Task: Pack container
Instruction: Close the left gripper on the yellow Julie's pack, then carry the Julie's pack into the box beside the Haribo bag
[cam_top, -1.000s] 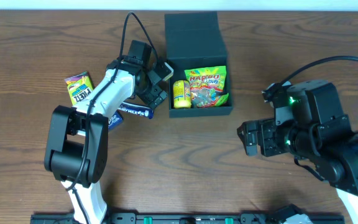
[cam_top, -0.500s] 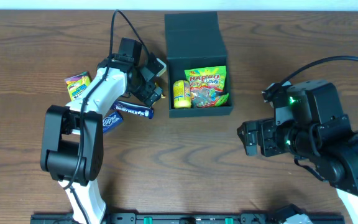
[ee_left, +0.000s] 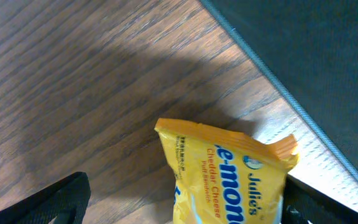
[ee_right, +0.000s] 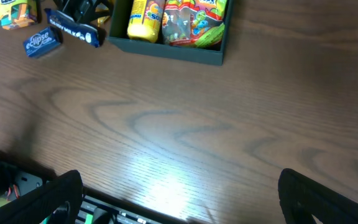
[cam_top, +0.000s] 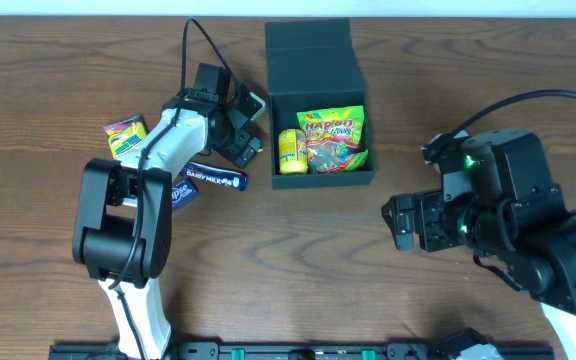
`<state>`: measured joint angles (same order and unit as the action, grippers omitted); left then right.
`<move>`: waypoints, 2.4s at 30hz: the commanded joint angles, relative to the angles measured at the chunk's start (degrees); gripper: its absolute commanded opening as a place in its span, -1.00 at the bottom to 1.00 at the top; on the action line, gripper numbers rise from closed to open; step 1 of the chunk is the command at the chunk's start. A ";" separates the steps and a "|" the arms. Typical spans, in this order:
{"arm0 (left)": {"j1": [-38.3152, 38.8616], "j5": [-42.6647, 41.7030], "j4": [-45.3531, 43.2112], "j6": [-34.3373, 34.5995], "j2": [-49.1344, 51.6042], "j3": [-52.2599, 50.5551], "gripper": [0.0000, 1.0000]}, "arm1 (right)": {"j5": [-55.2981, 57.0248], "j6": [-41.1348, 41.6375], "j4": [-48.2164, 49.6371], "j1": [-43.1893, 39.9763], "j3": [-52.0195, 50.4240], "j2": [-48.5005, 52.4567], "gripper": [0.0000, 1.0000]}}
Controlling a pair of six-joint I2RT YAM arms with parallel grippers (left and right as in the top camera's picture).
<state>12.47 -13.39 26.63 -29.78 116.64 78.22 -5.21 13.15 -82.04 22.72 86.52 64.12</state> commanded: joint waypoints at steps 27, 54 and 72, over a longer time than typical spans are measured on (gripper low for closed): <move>0.00 -0.17 0.26 2.56 3.58 -0.26 0.42 | -0.17 -0.57 -0.07 -0.57 0.59 -0.02 0.98; -0.04 1.53 12.22 13.79 3.56 14.49 -0.23 | -0.17 -0.57 -0.07 -0.57 0.59 -0.02 0.99; 12.20 8.28 19.45 38.60 3.63 30.71 -0.20 | -0.17 -0.57 -0.07 -0.57 0.59 -0.04 0.99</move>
<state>22.72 -10.17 46.06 0.47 119.79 108.16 -5.21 13.15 -82.04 22.72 86.52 64.12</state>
